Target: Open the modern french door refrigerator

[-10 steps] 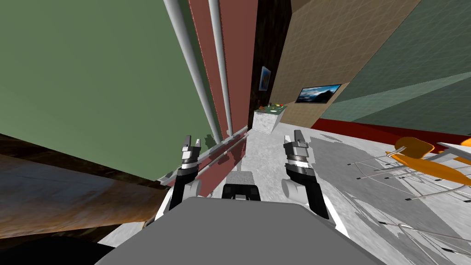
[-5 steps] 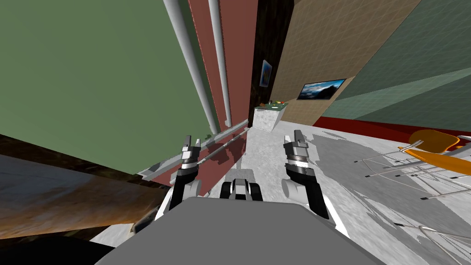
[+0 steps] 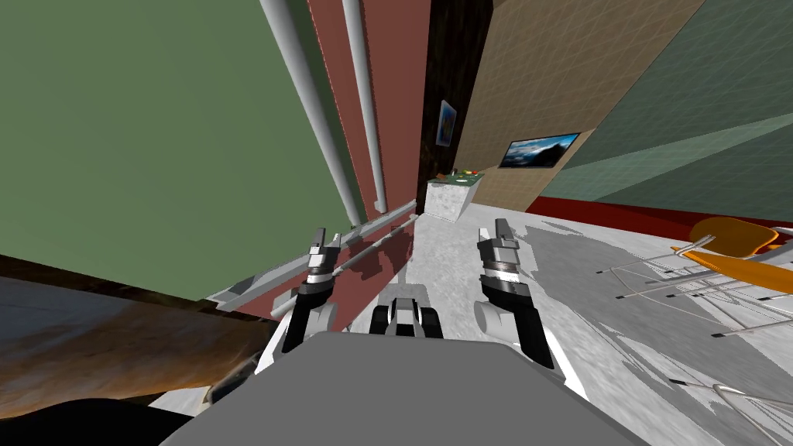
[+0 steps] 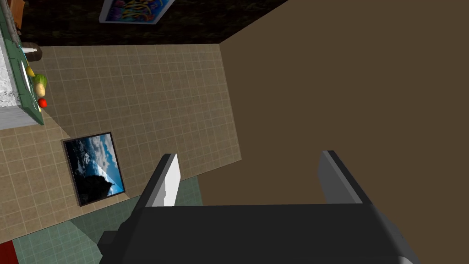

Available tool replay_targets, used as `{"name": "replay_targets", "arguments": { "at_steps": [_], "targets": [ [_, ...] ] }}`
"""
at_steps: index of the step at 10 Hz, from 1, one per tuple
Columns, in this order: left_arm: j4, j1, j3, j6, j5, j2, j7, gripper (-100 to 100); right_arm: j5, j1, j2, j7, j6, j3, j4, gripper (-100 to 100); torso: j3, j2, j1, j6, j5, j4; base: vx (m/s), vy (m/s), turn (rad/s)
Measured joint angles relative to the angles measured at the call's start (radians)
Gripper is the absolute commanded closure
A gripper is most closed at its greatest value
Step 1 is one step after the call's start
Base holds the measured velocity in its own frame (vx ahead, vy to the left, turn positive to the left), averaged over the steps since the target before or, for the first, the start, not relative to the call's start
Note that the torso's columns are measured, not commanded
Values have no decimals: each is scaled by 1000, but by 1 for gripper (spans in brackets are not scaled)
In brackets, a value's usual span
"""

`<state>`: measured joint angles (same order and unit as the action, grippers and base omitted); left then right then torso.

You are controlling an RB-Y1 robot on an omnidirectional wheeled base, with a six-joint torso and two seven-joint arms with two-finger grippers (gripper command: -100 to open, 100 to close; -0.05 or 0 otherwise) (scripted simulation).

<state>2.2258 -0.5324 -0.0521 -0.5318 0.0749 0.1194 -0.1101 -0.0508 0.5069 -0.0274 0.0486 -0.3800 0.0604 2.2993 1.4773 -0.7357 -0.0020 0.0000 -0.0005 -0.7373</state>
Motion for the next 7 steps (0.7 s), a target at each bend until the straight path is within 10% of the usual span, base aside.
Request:
{"name": "replay_targets", "arguments": {
  "at_steps": [7],
  "targets": [
    [-104, 58, 51, -97, -95, 8, -67, -100, 0, 0, 0, 0, 0, 0, 0, 0, -1, -2, 3, 0, 1, -1, 156, -97, -33]
  ]
}}
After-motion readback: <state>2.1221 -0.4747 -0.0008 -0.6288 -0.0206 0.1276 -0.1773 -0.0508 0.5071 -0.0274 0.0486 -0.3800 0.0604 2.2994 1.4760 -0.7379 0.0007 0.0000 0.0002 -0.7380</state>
